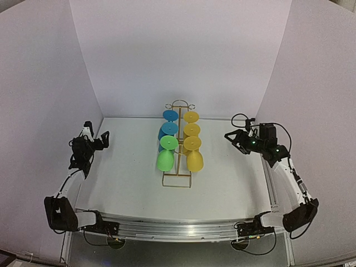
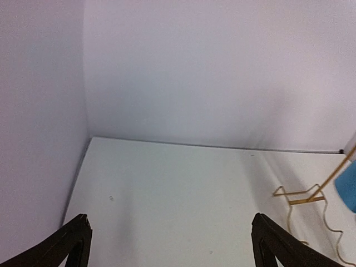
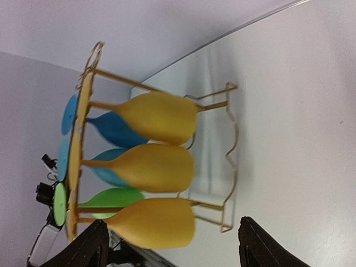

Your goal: Take the wine glass off the wine glass rack

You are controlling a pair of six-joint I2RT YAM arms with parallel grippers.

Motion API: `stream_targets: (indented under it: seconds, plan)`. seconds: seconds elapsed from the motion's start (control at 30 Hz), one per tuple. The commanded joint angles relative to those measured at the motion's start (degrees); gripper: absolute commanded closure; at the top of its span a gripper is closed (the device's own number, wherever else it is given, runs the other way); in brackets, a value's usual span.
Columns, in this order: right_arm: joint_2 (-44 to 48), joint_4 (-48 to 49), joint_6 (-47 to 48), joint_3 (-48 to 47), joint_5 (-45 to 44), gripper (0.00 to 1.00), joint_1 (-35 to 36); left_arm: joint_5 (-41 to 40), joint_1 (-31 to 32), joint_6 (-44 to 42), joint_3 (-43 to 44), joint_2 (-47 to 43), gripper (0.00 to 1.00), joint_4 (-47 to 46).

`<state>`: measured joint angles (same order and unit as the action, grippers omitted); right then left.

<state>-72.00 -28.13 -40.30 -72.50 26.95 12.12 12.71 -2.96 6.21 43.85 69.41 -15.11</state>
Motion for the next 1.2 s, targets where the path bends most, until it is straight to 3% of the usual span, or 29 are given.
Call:
stream_targets:
  seconds: [0.0,0.2,0.37,0.53,0.73,1.0,1.17]
  plan:
    - [-1.68,-2.52,-11.17,-8.19,8.06,0.24,8.13,5.6,10.04,-3.2,6.91,-4.88,0.0,15.11]
    - [-6.26,-2.64,-17.85,-13.28,6.31,0.3,16.51,22.57,12.89,-2.92,7.54,-8.41,0.0,18.87]
    - [-9.45,-3.07,-18.2,-13.78,4.8,0.35,19.46,29.58,15.61,-4.01,6.41,-9.7,0.0,19.15]
    - [-11.46,-2.96,-17.43,-14.38,3.6,0.45,19.95,30.37,16.86,-3.61,6.88,-9.47,0.0,20.53]
    - [-12.57,-2.9,-17.98,-14.85,4.99,0.61,20.14,30.36,16.96,-9.23,6.56,-10.3,0.0,23.39]
    - [-14.21,-2.85,-18.23,-16.95,5.73,0.75,20.15,30.86,17.03,-9.46,6.44,-10.17,0.0,23.81]
    - [-13.69,-2.9,-18.41,-16.66,5.39,0.89,20.15,31.04,17.04,-9.36,6.15,-10.14,0.0,24.35]
